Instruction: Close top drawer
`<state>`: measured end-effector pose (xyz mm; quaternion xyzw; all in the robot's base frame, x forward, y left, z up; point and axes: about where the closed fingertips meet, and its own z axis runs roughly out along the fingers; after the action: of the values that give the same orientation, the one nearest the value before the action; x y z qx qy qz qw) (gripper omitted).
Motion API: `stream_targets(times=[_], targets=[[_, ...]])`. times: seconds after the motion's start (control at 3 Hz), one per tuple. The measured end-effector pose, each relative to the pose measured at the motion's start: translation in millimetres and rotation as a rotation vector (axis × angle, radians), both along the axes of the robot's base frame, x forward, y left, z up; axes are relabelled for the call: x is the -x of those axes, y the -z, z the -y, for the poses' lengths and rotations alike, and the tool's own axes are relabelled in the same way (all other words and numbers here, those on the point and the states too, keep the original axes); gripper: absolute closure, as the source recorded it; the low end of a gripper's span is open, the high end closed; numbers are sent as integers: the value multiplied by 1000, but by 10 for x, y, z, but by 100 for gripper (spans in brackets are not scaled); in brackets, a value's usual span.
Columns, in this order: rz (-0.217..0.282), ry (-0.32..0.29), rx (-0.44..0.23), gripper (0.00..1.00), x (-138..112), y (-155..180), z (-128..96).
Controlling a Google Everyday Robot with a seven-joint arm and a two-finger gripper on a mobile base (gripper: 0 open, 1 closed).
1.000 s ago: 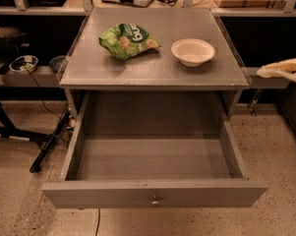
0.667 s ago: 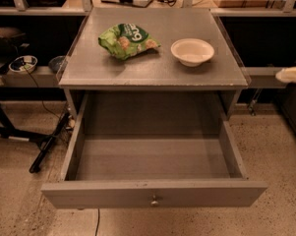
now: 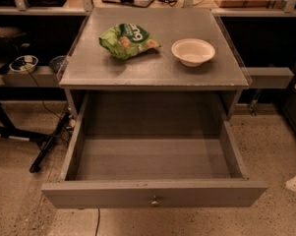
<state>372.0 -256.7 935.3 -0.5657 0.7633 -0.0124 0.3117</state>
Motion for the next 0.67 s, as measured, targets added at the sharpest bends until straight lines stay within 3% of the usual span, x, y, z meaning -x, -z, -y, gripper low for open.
stream_targets(times=[0.33, 0.67], targets=[[4, 17, 0, 0, -1, 17, 5], [4, 17, 0, 16, -1, 17, 5]])
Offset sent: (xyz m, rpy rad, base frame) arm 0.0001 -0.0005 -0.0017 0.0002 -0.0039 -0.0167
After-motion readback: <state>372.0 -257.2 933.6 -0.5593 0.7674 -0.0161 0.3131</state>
